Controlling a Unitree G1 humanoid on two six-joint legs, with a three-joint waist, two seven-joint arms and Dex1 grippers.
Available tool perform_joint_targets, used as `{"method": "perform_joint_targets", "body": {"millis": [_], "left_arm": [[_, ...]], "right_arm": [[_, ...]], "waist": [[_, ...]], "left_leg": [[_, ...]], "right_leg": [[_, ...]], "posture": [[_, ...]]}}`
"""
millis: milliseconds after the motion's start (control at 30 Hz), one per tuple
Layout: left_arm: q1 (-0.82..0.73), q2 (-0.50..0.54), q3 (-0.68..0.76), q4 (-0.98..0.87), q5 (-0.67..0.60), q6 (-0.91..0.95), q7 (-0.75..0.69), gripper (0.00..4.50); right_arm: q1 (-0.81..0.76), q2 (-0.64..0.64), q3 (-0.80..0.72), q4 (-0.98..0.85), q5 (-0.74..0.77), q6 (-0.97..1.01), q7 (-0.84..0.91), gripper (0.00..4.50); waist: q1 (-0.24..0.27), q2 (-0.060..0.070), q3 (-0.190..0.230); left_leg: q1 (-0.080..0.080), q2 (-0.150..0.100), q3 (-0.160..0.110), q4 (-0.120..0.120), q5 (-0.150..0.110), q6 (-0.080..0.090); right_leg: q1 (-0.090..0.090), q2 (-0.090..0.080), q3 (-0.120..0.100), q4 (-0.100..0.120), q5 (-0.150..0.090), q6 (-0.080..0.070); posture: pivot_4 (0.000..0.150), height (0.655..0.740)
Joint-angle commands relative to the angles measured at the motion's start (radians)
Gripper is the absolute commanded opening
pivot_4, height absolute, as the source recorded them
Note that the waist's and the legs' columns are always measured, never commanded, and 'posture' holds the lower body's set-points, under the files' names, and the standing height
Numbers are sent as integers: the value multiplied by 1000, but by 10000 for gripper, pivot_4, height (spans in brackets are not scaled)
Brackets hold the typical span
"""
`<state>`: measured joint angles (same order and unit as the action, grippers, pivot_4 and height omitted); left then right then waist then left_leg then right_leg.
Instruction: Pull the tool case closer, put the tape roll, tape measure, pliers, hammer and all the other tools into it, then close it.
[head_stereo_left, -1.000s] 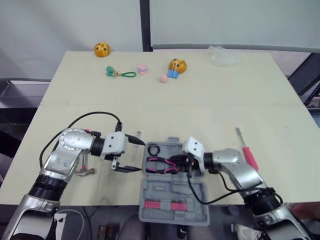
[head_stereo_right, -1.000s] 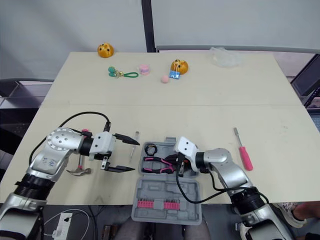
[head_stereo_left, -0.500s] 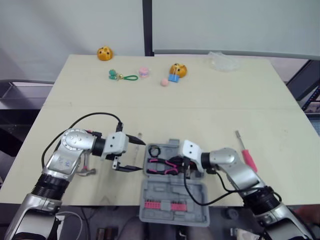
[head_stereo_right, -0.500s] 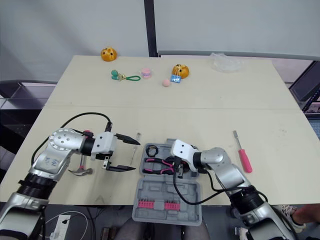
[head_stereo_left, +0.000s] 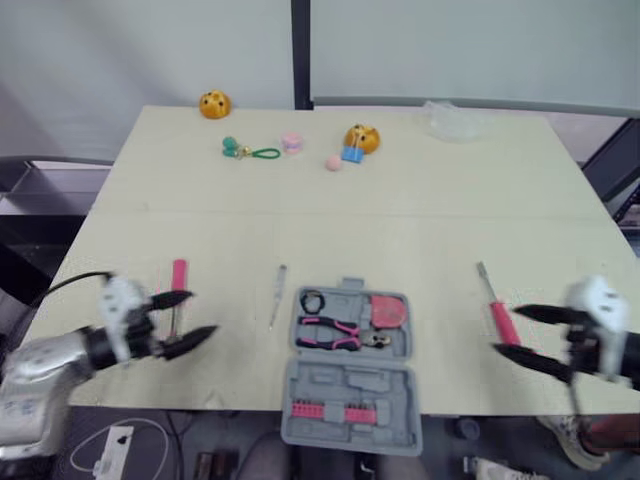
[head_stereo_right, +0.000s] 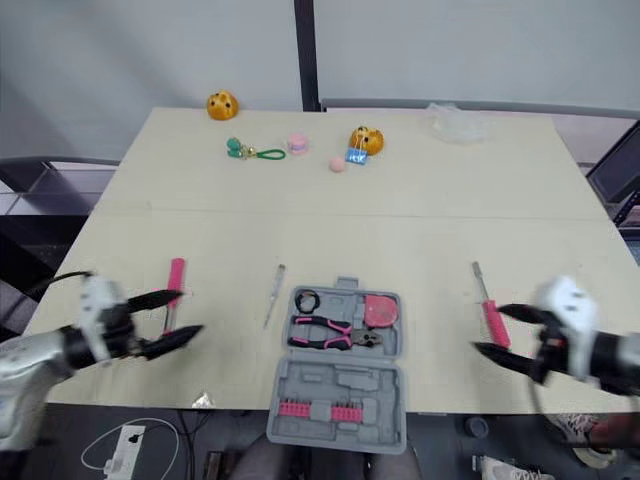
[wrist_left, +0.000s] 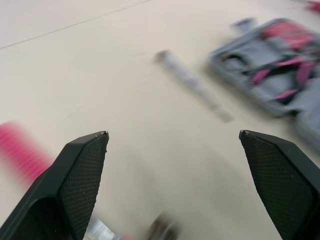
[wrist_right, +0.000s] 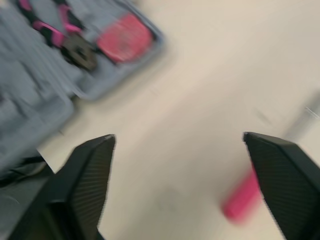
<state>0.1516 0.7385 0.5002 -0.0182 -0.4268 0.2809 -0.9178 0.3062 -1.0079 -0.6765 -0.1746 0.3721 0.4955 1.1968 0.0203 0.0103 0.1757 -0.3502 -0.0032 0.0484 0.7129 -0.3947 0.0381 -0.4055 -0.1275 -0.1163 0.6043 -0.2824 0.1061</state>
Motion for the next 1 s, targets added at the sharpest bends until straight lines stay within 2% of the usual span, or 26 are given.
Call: {"method": "perform_joint_targets", "body": {"millis": [33,133,233,333,433,633,767,900,1000], "left_arm": [[44,26,154,83,6,-29,71,45000],[82,47,219,139,-25,-12,47,45000],[128,59,225,185,19,-63,40,45000],[148,73,216,205,29,-81,29,45000],[166,99,177,145,35,-63,-7,45000],[191,141,27,-130,14,-14,-110,45000],[122,158,-161,-257,32,14,-153,45000],[12,147,-315,-282,53,-24,-203,45000],[-78,137,-446,-231,138,-87,-221,36891]], "right_arm": [[36,-49,-102,197,-71,-148,28,44801],[32,-70,-107,327,-100,-234,18,44801],[-7,-89,-79,413,-115,-297,13,44801],[-50,-91,-42,419,-105,-301,16,44801],[-69,-63,-2,285,-52,-217,14,44801],[-41,-3,99,-69,58,-51,-12,44801],[-47,34,228,-234,72,-13,-51,44801],[-37,36,342,-279,37,-49,-39,44801],[-71,48,445,-250,-11,-91,-57,36507]], "waist": [[0,-1,0],[-2,-1,0],[-3,1,1],[-8,1,1],[-11,1,1],[-11,2,2],[-11,3,2],[-8,2,2],[-5,2,2]], "left_leg": [[0,0,1,0,0,0],[2,0,2,-2,-1,0],[3,-1,4,-4,-1,0],[7,-1,7,-7,-1,0],[11,-1,9,-12,-1,-1],[12,0,8,-14,-1,-3],[12,0,8,-14,-1,-3],[12,-1,9,-14,-1,-3],[12,-1,10,-13,0,-3]], "right_leg": [[0,-1,0,0,0,0],[0,-2,1,0,0,-1],[0,-4,1,0,0,-1],[0,-4,5,0,0,-1],[1,-4,6,0,-1,-2],[0,-5,7,-1,-2,-3],[0,-4,7,0,-2,-3],[0,-4,6,0,-2,-3],[1,-3,6,2,-1,-2]], "posture": [[1500,7400],[1500,7400],[1500,7400],[1500,7400],[1500,7400],[1500,7400],[1500,7400],[1500,7400],[1500,7400]]}}
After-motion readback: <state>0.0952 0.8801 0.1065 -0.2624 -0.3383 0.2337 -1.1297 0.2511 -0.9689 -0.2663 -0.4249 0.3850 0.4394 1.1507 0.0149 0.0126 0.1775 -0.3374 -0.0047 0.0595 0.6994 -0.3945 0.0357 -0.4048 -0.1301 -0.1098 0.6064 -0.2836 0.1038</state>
